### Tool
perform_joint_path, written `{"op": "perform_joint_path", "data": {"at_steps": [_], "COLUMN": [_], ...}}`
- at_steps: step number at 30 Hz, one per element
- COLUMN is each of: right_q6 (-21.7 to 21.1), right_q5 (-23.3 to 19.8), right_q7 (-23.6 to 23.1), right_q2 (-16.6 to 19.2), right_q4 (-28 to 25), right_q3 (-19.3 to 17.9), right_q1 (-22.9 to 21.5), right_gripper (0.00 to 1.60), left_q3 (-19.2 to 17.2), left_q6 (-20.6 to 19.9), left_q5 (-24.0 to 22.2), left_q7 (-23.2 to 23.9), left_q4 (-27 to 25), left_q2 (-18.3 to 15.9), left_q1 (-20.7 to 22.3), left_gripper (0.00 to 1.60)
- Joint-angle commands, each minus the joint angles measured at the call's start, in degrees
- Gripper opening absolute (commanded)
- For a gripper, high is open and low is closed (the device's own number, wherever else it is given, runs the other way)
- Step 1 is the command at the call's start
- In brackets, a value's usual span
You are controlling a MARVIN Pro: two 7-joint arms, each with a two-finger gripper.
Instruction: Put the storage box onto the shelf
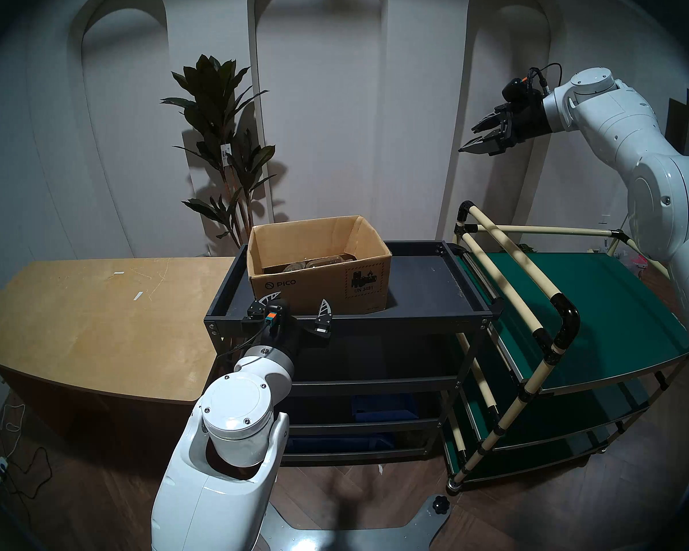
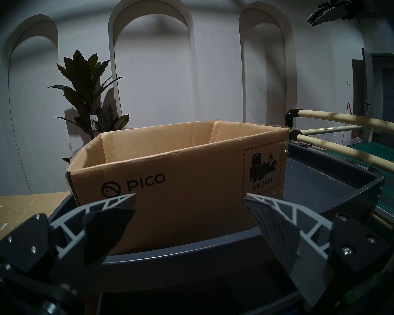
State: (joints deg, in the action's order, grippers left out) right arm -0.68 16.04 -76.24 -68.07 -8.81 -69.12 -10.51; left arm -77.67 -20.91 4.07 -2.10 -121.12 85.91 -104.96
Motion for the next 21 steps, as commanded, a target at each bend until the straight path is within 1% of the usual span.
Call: {"op": "perform_joint_path", "data": {"at_steps": [1,7,21], "right_q6": [2.05,4.31,7.74], "right_q5": [-1.28,-1.72,-3.09], "right_q7": [0.96,1.75,2.85], "right_q2": [-1.81,-3.49,-6.99], "right_q4": [-1.17,-1.38,-1.35], "right_q3": [-1.19,-1.91,-3.79], "right_q1": [0.24,1.55,4.45], "right_gripper": [1.6,1.6,1.6], "left_q3": [-0.02,-0.02,-0.02], "left_q6": [0.21,0.21,0.27], "left_q5": [0.0,0.01,0.03], "left_q7": [-0.01,-0.01,-0.02], "left_q4": [-0.66,-0.3,-0.05], "left_q2": [0.09,0.09,0.13], "left_q1": [0.47,0.46,0.6], "left_gripper": [1.6,1.6,1.6]}}
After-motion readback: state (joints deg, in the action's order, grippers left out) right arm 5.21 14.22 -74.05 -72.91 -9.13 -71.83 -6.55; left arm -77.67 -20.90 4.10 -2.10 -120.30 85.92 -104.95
